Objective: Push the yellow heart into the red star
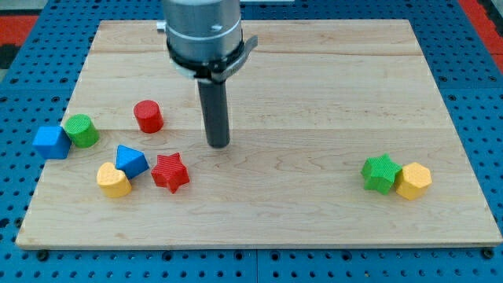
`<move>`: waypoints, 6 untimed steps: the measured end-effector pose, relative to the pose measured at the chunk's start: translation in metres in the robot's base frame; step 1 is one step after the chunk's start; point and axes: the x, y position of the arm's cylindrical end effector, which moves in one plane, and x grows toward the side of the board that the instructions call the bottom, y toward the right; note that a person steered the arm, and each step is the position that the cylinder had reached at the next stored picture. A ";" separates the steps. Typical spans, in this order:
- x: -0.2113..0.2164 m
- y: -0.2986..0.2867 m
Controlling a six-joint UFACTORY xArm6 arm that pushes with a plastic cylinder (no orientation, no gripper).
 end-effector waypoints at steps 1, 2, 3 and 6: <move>0.064 -0.010; 0.130 -0.054; 0.133 -0.075; 0.055 -0.154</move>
